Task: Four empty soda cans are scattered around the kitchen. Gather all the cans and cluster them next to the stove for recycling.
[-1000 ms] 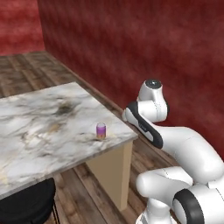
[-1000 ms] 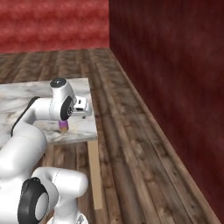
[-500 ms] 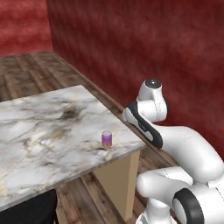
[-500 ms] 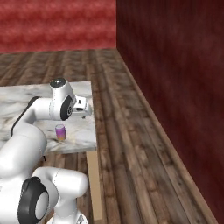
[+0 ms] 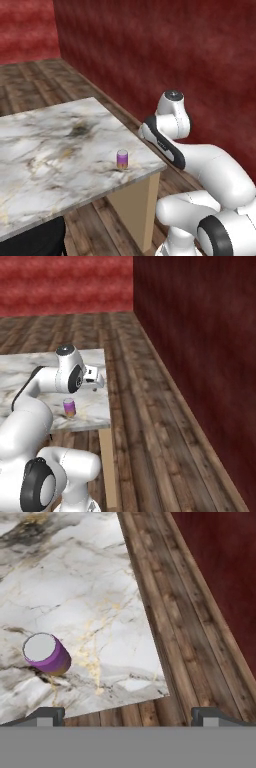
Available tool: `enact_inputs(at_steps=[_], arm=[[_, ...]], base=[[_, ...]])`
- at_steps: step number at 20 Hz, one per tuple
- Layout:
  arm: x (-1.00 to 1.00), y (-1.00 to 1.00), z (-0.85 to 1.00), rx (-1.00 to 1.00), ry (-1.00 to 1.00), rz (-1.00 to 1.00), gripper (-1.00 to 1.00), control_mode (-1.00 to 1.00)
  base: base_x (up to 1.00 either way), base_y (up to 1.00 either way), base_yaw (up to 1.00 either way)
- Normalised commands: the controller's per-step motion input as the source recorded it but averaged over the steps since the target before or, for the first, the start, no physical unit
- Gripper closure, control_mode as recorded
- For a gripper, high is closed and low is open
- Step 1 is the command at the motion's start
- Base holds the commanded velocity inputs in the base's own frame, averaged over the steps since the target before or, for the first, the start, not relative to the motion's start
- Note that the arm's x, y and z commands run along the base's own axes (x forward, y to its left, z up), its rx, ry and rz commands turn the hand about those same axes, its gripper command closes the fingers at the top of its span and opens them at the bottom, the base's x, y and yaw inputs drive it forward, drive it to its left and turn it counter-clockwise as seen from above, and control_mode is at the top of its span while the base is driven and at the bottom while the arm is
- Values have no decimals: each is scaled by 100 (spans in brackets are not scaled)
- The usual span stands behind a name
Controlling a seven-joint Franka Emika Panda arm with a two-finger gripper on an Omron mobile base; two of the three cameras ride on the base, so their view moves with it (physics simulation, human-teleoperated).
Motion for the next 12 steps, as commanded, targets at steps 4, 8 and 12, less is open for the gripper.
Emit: enact_inputs(at_steps=[4, 8, 12], arm=[[0, 0, 0, 0, 0, 0, -100, 100], [0, 0, 0, 0, 0, 0, -100, 100], [0, 0, 0, 0, 0, 0, -100, 100]], base=[[0, 0, 0], [0, 0, 0], [0, 0, 0]])
